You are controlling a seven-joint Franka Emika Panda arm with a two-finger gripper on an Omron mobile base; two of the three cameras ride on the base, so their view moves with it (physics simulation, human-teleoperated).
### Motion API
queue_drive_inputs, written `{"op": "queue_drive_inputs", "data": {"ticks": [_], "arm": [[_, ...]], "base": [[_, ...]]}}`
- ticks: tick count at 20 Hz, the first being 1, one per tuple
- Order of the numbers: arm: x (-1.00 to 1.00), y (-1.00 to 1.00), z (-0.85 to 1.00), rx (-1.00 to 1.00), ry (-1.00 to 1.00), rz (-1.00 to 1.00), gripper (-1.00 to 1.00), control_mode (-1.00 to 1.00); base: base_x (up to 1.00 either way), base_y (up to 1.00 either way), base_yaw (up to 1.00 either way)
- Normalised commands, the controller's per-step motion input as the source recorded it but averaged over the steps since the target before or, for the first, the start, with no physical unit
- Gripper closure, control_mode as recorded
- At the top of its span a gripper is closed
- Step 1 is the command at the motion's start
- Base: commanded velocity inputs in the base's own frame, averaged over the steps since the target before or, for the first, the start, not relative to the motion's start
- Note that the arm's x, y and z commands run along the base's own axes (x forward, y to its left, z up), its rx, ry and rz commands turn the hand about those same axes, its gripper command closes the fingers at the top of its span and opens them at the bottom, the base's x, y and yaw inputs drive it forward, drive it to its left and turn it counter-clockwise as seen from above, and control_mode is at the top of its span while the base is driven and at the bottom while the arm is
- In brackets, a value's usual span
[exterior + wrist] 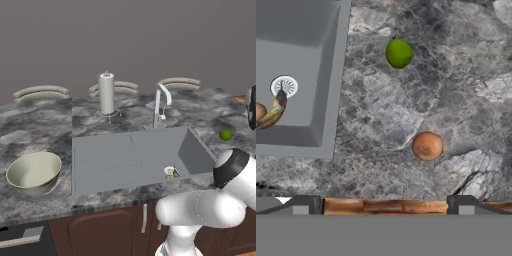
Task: There is a mixed pile of frozen fruits and vegetables on the counter. Locate all the frozen vegetables and place the items in a bowl on the counter. Take all the frozen fruits and defrost them in a running sink.
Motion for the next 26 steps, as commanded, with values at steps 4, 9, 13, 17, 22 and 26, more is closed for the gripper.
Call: {"op": "queue_drive_inputs", "data": {"ticks": [4, 9, 13, 17, 22, 26], "arm": [[0.0, -0.41, -0.22, 0.12, 0.16, -0.19, -1.0, -1.0], [0.0, -0.13, -0.26, 0.15, 0.12, -0.07, -1.0, -1.0], [-0.01, -0.06, -0.26, 0.13, 0.04, -0.01, -1.0, -1.0], [0.0, -0.06, -0.25, 0.01, 0.0, -0.01, -1.0, -1.0], [0.0, -0.21, -0.15, 0.0, -0.01, -0.03, -1.0, -1.0], [0.0, -0.19, -0.2, 0.0, 0.0, -0.03, -1.0, -1.0]], "base": [[0.0, 0.0, 0.0], [0.0, 0.0, 0.0], [0.0, 0.0, 0.0], [0.0, 0.0, 0.0], [0.0, 0.0, 0.0], [0.0, 0.0, 0.0]]}}
